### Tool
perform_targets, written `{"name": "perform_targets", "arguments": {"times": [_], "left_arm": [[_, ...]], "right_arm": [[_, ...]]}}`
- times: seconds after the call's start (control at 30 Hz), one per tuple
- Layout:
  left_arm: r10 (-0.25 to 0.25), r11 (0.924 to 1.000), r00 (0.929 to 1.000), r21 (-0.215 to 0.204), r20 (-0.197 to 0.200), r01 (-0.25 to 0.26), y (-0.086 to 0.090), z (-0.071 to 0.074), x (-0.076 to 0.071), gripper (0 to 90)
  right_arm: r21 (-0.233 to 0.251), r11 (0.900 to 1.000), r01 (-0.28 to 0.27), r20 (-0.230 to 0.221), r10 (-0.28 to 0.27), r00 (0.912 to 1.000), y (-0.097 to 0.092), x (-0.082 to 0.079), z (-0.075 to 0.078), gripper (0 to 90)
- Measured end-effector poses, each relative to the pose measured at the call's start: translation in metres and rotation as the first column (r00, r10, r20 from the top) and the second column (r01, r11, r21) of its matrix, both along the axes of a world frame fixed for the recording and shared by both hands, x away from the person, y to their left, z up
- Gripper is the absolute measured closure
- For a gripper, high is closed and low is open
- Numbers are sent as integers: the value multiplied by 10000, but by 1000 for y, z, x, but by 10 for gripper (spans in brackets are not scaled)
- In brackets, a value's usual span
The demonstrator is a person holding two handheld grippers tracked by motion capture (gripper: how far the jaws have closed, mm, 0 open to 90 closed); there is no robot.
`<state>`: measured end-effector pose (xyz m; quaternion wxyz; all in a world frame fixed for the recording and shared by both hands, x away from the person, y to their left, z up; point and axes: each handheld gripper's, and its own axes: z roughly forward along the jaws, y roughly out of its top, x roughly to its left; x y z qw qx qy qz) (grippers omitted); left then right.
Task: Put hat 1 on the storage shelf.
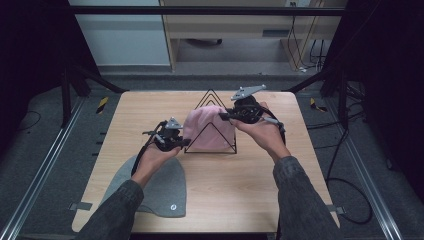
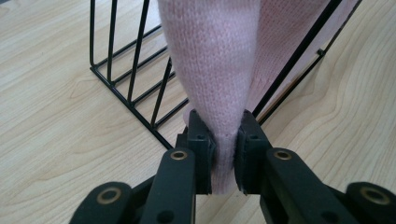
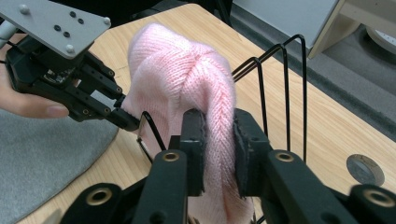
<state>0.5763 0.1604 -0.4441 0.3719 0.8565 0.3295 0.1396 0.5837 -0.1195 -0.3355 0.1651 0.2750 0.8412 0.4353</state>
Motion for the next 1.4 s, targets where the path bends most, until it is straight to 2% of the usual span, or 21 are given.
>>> {"name": "perform_targets", "arguments": {"times": [0.17, 0.33, 0.57, 0.8, 0.9, 1.0, 1.1, 1.13, 1.17, 1.2, 1.3, 1.37, 1.4], "left_arm": [[48, 10000, 10000, -17, 17, -48, 1, 0, -1, 746], [96, 9999, 9999, 62, -50, -96, 0, 0, -1, 735], [188, 9998, 9998, 112, -101, -187, 2, -1, -2, 716], [336, 9994, 9994, 63, 67, -336, 8, 6, -6, 671], [374, 9991, 9990, 166, 242, -379, 13, 12, -10, 625], [496, 9984, 9978, 237, 429, -507, 20, 21, -14, 546], [602, 9973, 9965, 379, 583, -625, 33, 31, -19, 453], [722, 9965, 9955, 383, 620, -747, 40, 34, -20, 418], [801, 9958, 9952, 394, 559, -824, 46, 35, -20, 326], [856, 9953, 9949, 414, 532, -878, 50, 36, -21, 326], [1154, 9924, 9928, 391, 326, -1166, 69, 38, -22, 231], [1254, 9907, 9917, 494, 274, -1266, 78, 37, -23, 224], [1305, 9894, 9910, 609, 293, -1321, 83, 36, -23, 224]], "right_arm": [[48, 9998, 173, 3, -173, 9999, -4, -5, 3, 628], [347, 9989, 321, 47, -323, 9995, -10, -8, 7, 593], [441, 9984, 349, 143, -356, 9993, -12, -11, 9, 560], [550, 9974, 463, 212, -475, 9986, -14, -16, 11, 522], [620, 9966, 549, 259, -566, 9981, -16, -21, 12, 497], [774, 9944, 726, 388, -757, 9964, -20, -28, 13, 450], [976, 9910, 912, 332, -948, 9949, -25, -39, 12, 419], [982, 9910, 914, 381, -956, 9947, -27, -44, 10, 409], [1031, 9895, 1013, 379, -1057, 9937, -31, -55, 2, 394], [1031, 9895, 1013, 379, -1057, 9937, -31, -55, 2, 394], [1111, 9865, 1202, 309, -1243, 9918, -36, -67, -9, 371], [1107, 9849, 1334, 285, -1373, 9901, -40, -80, -23, 347], [1107, 9849, 1334, 285, -1373, 9901, -40, -80, -23, 347]]}}
